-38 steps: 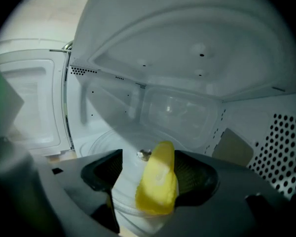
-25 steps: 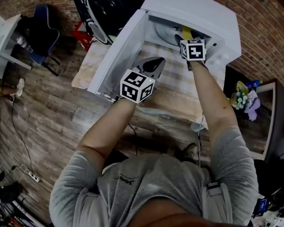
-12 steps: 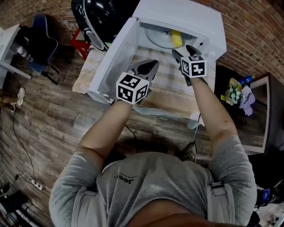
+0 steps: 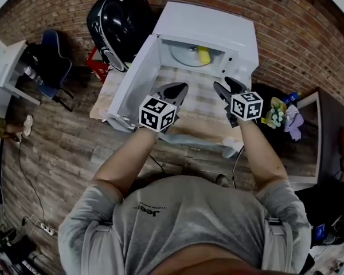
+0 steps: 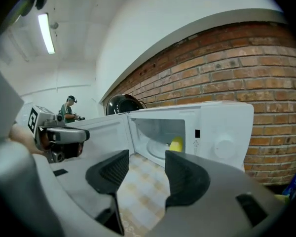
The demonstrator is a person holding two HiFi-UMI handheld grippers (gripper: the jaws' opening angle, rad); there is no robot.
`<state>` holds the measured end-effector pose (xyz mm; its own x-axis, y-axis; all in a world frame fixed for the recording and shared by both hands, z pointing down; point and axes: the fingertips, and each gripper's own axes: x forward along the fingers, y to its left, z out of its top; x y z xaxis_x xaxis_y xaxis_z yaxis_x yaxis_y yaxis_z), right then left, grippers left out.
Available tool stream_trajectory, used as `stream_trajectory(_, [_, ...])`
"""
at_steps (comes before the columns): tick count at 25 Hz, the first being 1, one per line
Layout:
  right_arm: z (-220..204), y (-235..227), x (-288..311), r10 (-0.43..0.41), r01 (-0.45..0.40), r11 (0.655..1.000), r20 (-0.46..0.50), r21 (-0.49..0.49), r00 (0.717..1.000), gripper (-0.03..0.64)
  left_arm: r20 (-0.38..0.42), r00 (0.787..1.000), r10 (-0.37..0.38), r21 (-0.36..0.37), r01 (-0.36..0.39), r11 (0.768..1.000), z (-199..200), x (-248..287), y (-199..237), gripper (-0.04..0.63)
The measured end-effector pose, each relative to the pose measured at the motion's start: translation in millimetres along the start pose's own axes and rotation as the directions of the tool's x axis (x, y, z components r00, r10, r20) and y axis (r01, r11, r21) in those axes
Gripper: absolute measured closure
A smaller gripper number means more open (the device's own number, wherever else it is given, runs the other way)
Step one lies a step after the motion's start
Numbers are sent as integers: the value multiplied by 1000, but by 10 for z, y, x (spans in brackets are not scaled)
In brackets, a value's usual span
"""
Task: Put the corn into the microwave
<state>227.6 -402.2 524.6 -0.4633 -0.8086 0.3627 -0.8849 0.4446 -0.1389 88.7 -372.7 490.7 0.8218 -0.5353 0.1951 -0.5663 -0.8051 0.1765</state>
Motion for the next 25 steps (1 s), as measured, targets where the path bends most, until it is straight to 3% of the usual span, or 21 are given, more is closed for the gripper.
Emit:
stream_trajectory(6, [96,232,-310,64,-66,997,35,50,997,417,0,999,-34,28,34,999,237,-126,-102,572])
stream_trajectory(11, [321,326,-530,23,-30,996,80,87,997,453,-50,988,-144,81,148,986,421,-221,-304,572])
stream_trajectory(14, [368,328,-627,1,-13,995,109,104,994,468,-89,981,-172,98,181,979,395,-207,-376,572])
stream_trajectory(18, [325,243,-858,29,-39,994,97,104,995,502,-70,989,-130,74,135,988,444,-133,-516,572])
stream_trajectory(21, [371,153,-1129,55,-60,995,64,80,996,523,-56,995,-82,25,84,996,473,-123,-641,572])
stream_trajectory(25, [430,77,-1556,90,-94,988,40,124,995,550,-45,999,-16,-60,13,998,508,-233,-741,572])
